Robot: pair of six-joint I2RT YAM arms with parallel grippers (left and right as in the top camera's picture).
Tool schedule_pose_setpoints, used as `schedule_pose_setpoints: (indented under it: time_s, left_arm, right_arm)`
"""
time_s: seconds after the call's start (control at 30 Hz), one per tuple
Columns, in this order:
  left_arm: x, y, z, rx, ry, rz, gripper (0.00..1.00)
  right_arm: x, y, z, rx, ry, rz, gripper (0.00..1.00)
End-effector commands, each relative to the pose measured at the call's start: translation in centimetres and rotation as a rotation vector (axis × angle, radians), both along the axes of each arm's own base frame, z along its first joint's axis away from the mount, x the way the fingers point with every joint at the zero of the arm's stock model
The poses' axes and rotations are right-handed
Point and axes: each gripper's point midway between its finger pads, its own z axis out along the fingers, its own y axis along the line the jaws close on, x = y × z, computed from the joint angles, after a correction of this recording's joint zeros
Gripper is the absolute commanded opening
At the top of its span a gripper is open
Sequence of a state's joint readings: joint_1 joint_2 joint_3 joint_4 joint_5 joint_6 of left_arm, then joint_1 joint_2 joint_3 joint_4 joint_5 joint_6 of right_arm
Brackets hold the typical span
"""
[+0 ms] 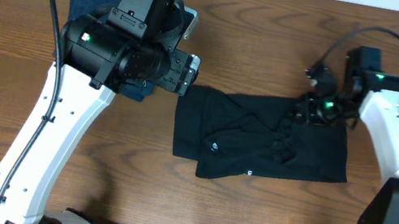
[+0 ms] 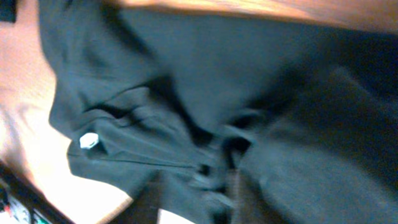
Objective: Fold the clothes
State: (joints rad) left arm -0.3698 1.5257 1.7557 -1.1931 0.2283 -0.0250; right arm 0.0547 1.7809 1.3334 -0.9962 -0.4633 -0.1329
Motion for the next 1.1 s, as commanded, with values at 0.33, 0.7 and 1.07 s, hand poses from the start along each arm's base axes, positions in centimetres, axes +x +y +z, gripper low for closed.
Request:
schedule_pose_setpoints:
  time_s: [0.33, 0.7, 1.07]
  left_arm:
    - [0.2, 0.3, 0.5, 0.011, -0.025, -0.002, 0.80]
    - [0.2, 0.3, 0.5, 0.011, -0.025, -0.003, 0.80]
    - [0.0, 0.4, 0.2, 0.016, -0.012, -0.003, 0.80]
  right_arm:
    - [0.9, -1.9, 1.2, 0.025, -0.025, -0.086, 0.55]
    - [-1.3, -3.3, -2.4, -0.090, 0.065, -0.136, 0.73]
    - [-4.0, -0.6, -6.7, -0.294, 0.076, -0.107, 0.02]
